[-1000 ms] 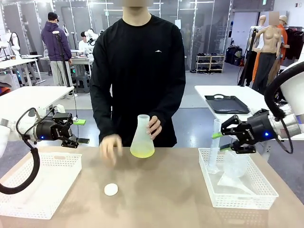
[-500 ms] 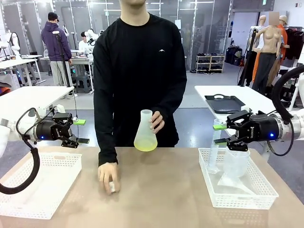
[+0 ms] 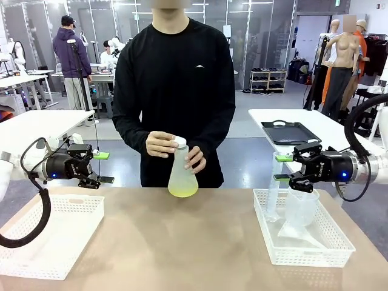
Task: Prepare the solutions needed for the experiment.
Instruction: When the human places the Big flask in the center of the table, pick up the Big flask and place it in the left Organizing basket.
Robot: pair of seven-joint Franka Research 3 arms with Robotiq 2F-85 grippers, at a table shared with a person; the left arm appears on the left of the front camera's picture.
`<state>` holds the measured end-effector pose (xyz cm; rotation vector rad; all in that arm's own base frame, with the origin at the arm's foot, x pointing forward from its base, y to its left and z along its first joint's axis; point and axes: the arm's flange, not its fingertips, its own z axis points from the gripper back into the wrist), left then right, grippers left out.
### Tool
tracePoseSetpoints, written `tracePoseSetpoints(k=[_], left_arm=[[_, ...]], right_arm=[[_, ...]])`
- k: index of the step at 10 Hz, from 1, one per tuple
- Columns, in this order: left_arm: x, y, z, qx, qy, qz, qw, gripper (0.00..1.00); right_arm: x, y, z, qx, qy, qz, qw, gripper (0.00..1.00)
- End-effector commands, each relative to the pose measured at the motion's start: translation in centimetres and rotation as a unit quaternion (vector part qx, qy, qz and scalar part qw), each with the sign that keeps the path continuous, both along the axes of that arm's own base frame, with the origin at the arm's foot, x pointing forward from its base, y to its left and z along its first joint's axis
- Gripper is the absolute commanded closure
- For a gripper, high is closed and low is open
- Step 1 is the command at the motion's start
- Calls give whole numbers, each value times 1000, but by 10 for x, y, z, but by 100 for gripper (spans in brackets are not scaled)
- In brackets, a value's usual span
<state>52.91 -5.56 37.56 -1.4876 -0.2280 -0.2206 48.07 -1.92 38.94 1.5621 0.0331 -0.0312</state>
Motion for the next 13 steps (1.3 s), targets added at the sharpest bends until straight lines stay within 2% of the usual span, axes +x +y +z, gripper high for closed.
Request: tracePoseSetpoints(k=[1,2,4,13], left_arm=[[-1,-1,2,-5,0,-5,1000,0],[-1,-1,2,-5,0,-5,1000,0],[-1,-1,2,-5,0,-5,1000,0],[-1,-1,2,-5,0,-5,1000,0]], right_arm=[[0,4,3,4,-21,2,1000,45],[0,6,3,2,-26,7,1000,45],[0,2,1,0,-7,3,1000,45],[0,2,1,0,-7,3,1000,45]])
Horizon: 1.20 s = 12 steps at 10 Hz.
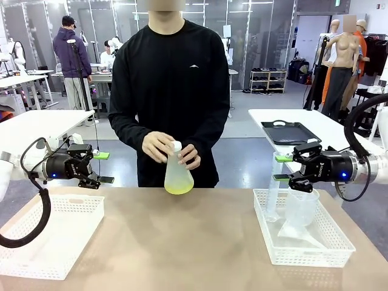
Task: Prepare the solutions needed for the experiment.
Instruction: When the human places the Big flask in the center of the table, pick up the Big flask and place it in the left Organizing basket.
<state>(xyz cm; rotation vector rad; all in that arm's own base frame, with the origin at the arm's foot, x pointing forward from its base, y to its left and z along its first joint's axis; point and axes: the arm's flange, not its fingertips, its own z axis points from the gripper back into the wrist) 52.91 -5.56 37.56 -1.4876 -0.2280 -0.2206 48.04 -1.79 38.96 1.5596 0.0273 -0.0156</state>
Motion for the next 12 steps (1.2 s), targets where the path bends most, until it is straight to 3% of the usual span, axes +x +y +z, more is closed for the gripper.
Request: tracePoseSetpoints(k=[1,12], left_arm=[[-1,-1,2,-5,0,-5,1000,0],[-1,-1,2,-5,0,-5,1000,0]], right_arm=[[0,1,1,1,0,0,1000,45],[0,1,1,1,0,0,1000,45]])
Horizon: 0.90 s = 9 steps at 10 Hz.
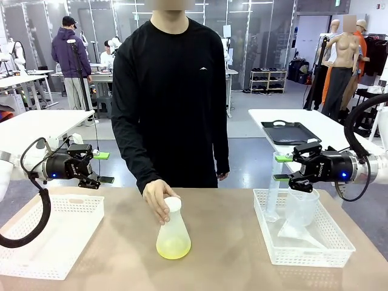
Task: Prepare the solutions needed for the experiment.
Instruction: When the human places the Big flask in the center of the table, pick up the Big flask and place it in the left Organizing basket.
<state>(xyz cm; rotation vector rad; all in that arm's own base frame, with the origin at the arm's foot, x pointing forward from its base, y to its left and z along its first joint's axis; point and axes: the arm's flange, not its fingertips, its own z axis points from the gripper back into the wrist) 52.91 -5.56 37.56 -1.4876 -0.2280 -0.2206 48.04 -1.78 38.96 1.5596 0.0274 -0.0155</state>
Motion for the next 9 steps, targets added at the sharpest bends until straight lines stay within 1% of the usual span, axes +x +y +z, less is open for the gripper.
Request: tracePoseSetpoints(k=[1,9], left_arm=[[-1,-1,2,-5,0,-5,1000,0],[-1,-1,2,-5,0,-5,1000,0]], right_arm=[[0,1,1,1,0,0,1000,45],[0,1,1,1,0,0,1000,45]])
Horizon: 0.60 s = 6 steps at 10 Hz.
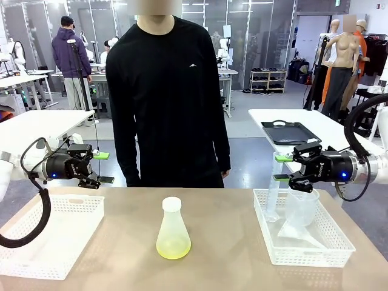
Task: Prepare the solutions needed for the experiment.
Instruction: When the human places the Big flask in the center of the table, pick up the Big flask and place it in the left Organizing basket.
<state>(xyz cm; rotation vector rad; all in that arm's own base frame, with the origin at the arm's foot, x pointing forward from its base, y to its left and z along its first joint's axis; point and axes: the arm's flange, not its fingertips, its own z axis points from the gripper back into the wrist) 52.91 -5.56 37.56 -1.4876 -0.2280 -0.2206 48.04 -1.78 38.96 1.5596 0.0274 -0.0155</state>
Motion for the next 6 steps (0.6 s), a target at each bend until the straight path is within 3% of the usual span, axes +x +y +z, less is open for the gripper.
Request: tracePoseSetpoints(k=[1,6], left_arm=[[-1,-1,2,-5,0,-5,1000,0],[-1,-1,2,-5,0,-5,1000,0]], right_arm=[[0,1,1,1,0,0,1000,45],[0,1,1,1,0,0,1000,45]])
